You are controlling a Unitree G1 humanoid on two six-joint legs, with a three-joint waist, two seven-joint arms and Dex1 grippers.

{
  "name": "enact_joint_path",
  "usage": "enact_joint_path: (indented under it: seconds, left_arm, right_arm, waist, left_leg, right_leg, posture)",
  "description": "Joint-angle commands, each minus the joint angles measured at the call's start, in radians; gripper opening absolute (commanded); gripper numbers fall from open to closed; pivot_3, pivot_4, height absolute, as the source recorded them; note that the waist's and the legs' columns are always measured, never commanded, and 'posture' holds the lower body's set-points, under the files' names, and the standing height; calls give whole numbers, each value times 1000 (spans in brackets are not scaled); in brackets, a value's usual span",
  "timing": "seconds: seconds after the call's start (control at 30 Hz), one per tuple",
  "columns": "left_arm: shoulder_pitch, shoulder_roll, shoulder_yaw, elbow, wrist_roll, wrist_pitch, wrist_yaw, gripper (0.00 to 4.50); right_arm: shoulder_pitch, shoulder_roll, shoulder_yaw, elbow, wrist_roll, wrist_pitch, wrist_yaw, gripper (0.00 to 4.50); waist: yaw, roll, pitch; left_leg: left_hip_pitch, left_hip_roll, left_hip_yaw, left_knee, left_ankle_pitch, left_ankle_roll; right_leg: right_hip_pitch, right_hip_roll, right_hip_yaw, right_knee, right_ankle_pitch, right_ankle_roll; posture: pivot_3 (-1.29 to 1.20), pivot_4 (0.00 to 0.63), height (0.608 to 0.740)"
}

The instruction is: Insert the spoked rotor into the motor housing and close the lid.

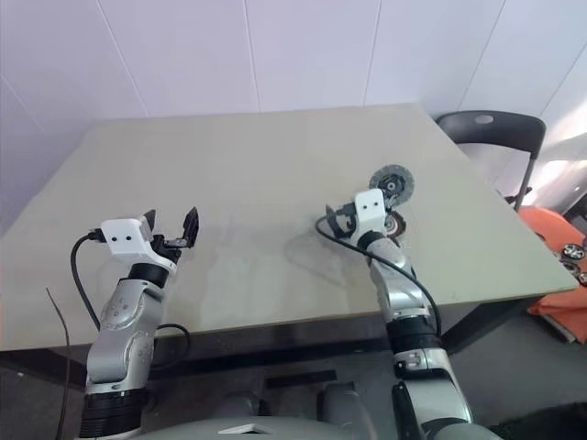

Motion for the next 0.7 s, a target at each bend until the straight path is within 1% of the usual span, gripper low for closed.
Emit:
enact_joint_path:
  seconds: [0.03,0.17,0.47,0.7]
  left_arm:
    - [-11,-12,15,-16,10,-46,18,4463]
    - [-7,-20,37,-16,6,-64,32,4463]
    - [8,-66,23,-9,36,-101,66,4463]
    - [34,-73,38,-28,41,-116,81,4463]
  right_arm:
    - [-61,-9,-2,28,-5,-29,22,4436]
    - [-99,4,16,54,-13,-43,40,4436]
    - [-140,-3,19,114,-14,-58,84,4436]
    - [-184,13,31,169,-18,-82,103,4436]
  waist:
    - [0,0,0]
    - [0,0,0]
    - [1,0,0]
    - [-2,0,0]
  left_leg:
    - [0,0,0,0,0,0]
    - [0,0,0,0,0,0]
    - [0,0,0,0,0,0]
    - [0,0,0,0,0,0]
  right_leg:
    - [0,0,0,0,0,0]
    - [0,0,0,0,0,0]
    - [0,0,0,0,0,0]
    - [0,0,0,0,0,0]
  posture:
    - [0,0,740]
    - [0,0,740]
    - [0,0,740]
    - [0,0,740]
